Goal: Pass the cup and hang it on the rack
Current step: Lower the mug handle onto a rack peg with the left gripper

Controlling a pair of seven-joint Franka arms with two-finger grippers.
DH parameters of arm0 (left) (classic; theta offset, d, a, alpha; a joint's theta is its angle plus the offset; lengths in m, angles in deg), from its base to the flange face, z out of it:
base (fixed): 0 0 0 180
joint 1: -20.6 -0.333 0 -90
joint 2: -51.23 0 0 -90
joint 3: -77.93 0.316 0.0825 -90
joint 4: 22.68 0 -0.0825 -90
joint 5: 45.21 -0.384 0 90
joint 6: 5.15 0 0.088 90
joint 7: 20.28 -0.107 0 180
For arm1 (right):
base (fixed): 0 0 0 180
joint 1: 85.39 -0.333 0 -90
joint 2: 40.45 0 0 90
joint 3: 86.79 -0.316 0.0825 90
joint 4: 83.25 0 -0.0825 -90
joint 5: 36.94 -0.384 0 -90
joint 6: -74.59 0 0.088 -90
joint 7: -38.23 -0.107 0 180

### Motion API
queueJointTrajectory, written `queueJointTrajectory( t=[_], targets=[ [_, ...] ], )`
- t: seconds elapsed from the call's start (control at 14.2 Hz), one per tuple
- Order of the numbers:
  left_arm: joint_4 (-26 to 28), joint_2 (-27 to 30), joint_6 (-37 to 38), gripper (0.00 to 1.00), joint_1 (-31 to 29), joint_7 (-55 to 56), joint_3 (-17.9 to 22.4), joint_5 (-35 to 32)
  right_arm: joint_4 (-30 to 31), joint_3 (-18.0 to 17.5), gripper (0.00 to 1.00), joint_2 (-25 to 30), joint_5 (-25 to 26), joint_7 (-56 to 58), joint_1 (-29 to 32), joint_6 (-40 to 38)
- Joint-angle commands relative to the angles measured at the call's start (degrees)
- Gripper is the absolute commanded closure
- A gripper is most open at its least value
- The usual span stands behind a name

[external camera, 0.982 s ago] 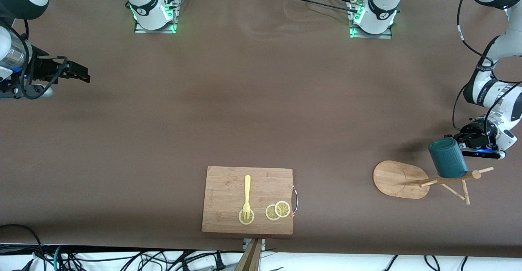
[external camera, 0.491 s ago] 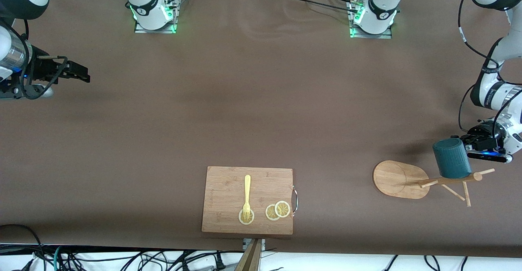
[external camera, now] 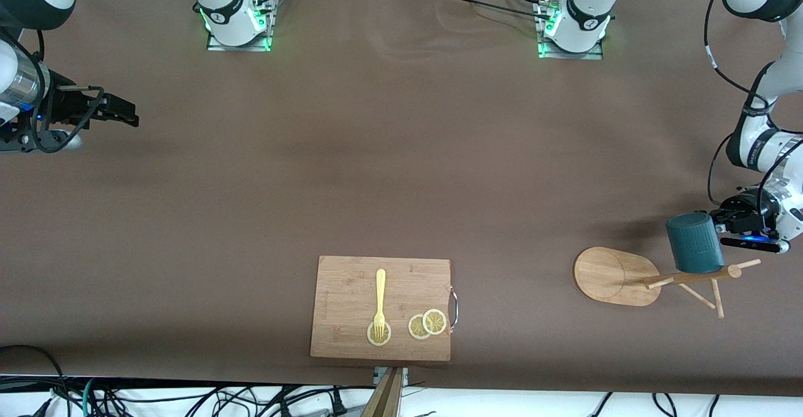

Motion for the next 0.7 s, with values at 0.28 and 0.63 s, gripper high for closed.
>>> queueJointTrajectory(
  t=[0.28, 0.63],
  targets=[
    [-1.31, -2.84, -0.96, 1.0, -0.18, 1.7, 0.3, 0.13, -0.63, -0.18, 0.01, 0.41, 0.7, -0.51, -0.12, -1.17],
    [-1.4, -2.84, -0.96, 0.01, -0.26, 1.52, 0.39, -0.04, -0.63, -0.18, 0.01, 0.41, 0.7, -0.51, -0.12, -1.61]
  ],
)
